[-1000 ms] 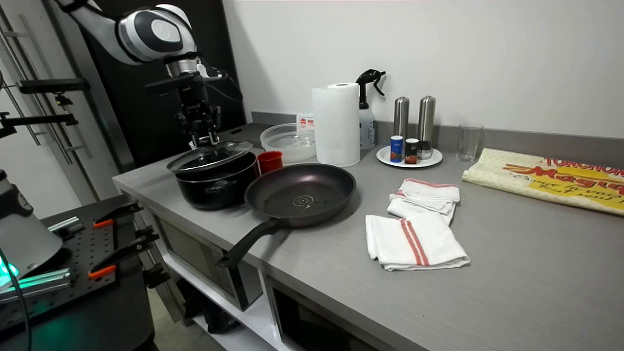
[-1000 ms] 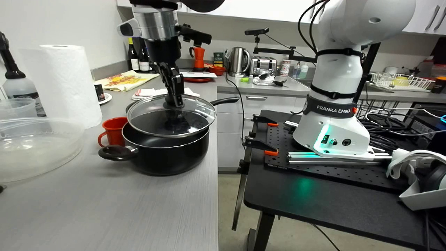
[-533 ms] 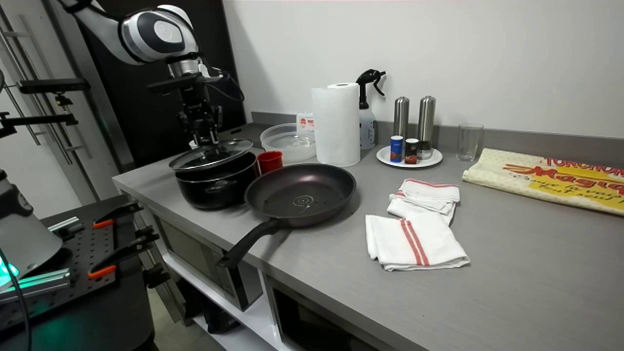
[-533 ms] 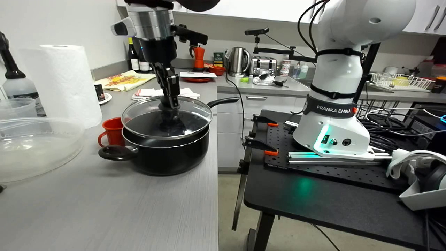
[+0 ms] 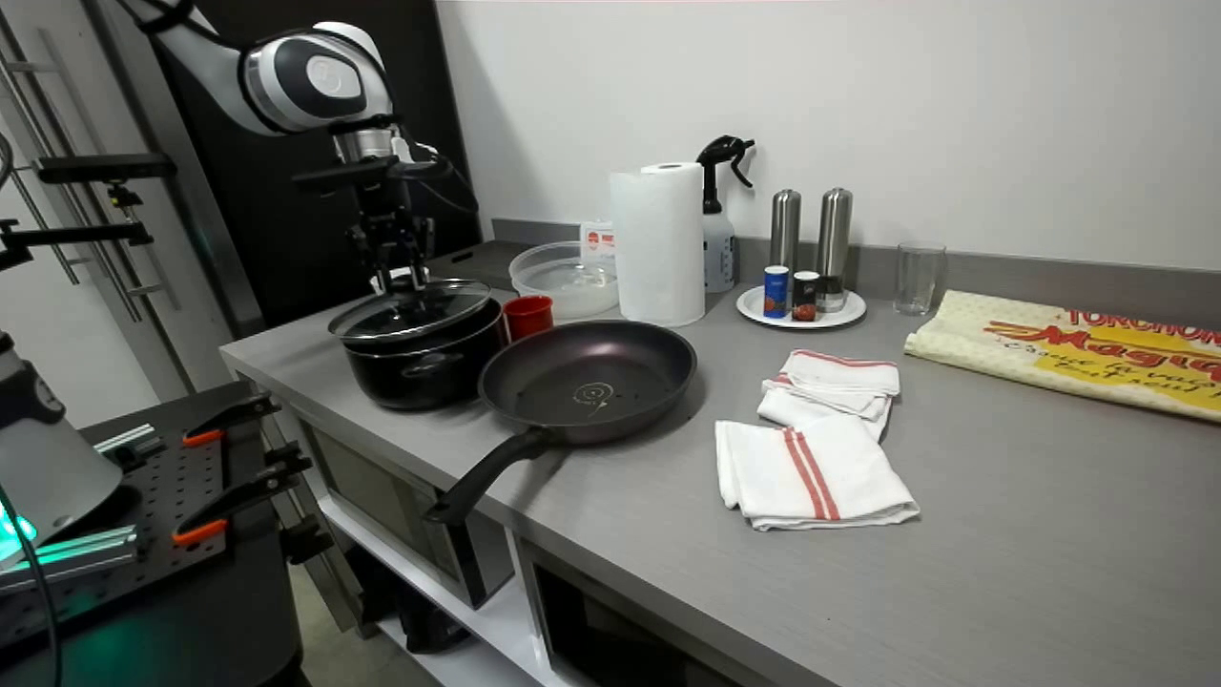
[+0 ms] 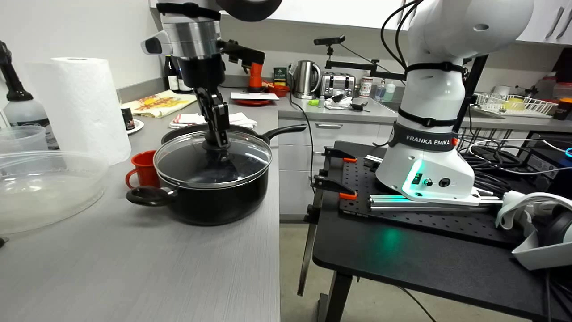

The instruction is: Pick up the lid from the counter and put it on the pot

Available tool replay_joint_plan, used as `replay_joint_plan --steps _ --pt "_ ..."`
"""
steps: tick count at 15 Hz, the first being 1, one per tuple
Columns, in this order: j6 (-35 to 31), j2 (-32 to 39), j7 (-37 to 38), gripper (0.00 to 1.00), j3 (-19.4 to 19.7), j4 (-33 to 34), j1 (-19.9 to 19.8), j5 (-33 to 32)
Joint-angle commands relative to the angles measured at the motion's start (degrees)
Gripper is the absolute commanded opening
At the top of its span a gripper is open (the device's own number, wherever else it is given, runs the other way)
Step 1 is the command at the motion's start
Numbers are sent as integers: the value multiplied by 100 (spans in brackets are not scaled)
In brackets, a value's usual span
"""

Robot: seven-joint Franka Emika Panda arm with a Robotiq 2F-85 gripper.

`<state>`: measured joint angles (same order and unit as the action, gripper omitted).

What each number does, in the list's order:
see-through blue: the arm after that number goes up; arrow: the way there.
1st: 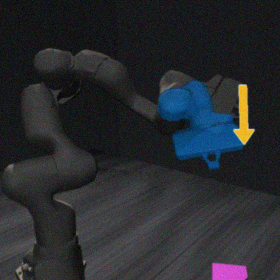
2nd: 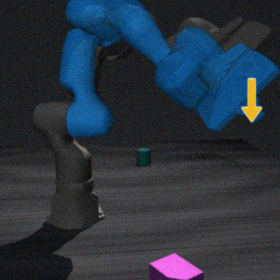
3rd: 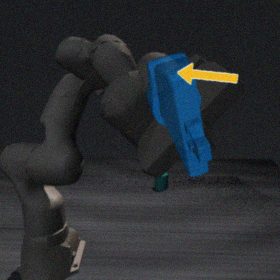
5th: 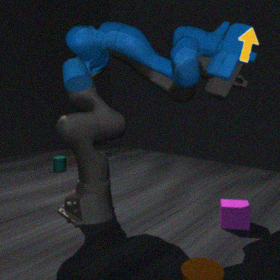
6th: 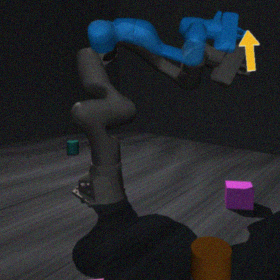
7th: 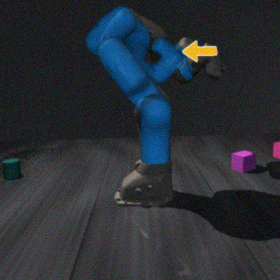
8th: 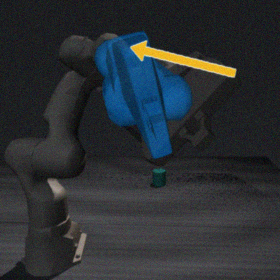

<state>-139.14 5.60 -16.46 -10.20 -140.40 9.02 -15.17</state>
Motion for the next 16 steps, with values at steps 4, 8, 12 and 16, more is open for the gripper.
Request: replay_joint_plan --steps 4,8,12,16 --pt "-36 46 -283 25 -11 84 -36 231" --pt "-22 42 -290 25 9 88 -67 222" --pt "-10 79 -325 25 39 134 -106 238" --pt "12 184 -419 25 77 226 -176 287"
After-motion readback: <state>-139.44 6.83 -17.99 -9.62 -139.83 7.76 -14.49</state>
